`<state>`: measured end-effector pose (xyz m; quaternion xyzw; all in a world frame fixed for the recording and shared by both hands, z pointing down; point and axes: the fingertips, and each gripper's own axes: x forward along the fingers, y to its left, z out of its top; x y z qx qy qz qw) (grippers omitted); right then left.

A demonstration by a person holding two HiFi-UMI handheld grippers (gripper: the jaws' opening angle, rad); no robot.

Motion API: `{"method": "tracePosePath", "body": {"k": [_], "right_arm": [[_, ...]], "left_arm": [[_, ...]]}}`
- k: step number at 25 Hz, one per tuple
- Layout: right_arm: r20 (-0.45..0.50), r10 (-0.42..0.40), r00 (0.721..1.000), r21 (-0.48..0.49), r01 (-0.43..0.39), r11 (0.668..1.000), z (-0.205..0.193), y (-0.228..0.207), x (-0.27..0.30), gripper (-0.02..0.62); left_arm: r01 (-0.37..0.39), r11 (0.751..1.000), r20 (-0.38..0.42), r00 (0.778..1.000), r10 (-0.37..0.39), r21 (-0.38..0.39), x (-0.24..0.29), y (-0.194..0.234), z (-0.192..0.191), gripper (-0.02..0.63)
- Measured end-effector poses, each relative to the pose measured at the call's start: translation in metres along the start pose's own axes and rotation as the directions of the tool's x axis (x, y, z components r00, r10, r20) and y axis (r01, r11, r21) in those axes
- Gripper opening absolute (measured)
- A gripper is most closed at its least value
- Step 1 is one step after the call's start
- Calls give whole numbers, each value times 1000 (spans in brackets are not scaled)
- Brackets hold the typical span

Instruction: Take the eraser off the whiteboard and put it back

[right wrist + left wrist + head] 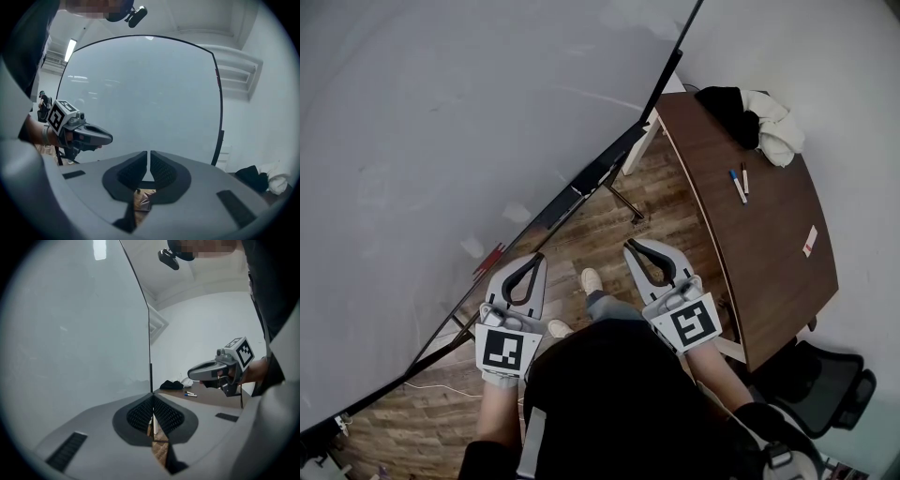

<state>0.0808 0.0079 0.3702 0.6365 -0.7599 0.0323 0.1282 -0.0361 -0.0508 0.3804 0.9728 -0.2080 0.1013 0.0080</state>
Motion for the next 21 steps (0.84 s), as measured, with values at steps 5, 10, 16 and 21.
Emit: {"method": "tracePosePath", "body": {"k": [5, 10, 16, 21], "right_arm": [[-12, -20, 1000, 21, 20, 1000, -4, -4, -3, 32], [-19, -25, 999, 17, 26, 1000, -8, -7, -2, 32], [-41, -24, 999, 26, 25, 999, -14, -8, 0, 32], [-44, -29, 999, 24, 30, 999, -15, -10, 0, 32]], "left_arm": [[-7, 1000, -6, 1000, 7, -5, -3, 0, -2, 6], [-9, 1000, -12, 1000, 9, -13, -1, 0, -5, 6], [-8, 1000, -14, 1000, 8, -17, 1, -1, -7, 6], [-12, 1000, -20, 1000, 11, -20, 0, -1, -9, 6]]}}
